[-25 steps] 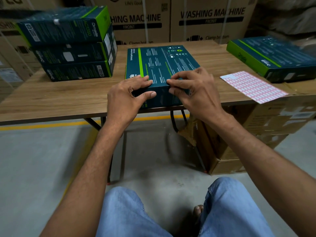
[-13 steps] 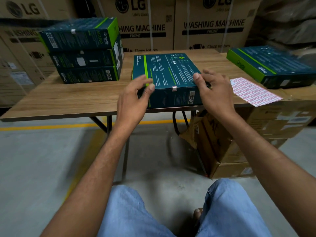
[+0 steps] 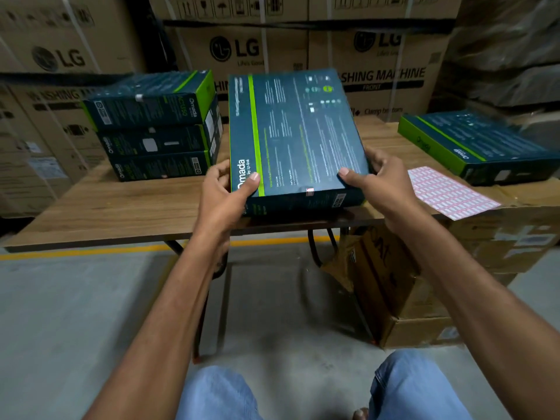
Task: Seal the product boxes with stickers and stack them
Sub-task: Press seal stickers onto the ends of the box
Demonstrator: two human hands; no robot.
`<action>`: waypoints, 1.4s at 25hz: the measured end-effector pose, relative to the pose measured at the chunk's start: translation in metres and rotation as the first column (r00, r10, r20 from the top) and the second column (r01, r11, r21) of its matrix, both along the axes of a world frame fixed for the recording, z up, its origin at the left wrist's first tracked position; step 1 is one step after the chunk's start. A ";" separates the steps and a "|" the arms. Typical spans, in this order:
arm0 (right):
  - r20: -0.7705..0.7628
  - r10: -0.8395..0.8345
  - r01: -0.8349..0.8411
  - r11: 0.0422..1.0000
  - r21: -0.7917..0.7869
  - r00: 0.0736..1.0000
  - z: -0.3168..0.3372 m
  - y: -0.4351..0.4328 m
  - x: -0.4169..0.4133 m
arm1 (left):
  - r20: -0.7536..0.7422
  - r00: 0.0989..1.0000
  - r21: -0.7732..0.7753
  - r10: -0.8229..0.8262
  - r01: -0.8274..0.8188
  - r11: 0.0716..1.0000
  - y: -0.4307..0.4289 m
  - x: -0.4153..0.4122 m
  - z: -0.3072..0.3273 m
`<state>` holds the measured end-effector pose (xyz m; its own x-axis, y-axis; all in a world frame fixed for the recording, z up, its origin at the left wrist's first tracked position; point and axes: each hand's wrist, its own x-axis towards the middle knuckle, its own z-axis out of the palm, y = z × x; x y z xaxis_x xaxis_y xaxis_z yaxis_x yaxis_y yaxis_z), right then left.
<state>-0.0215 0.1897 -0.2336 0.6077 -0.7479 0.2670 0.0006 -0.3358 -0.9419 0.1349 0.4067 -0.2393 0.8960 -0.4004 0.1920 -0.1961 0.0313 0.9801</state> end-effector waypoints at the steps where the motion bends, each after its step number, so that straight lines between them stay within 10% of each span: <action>1: 0.024 0.023 -0.022 1.000 -0.022 0.999 0.006 -0.001 0.000 | 0.048 0.999 -0.029 0.002 -0.001 1.000 -0.001 0.002 0.004; 10: -0.058 -0.115 0.097 0.963 -0.252 0.992 0.020 -0.011 0.012 | 0.423 0.903 0.257 -0.071 -0.044 0.966 -0.002 0.020 0.017; 35: 0.140 -0.198 0.241 0.846 -0.476 0.970 0.091 0.017 -0.013 | 0.223 0.975 -0.110 0.005 0.020 0.994 0.011 -0.043 0.141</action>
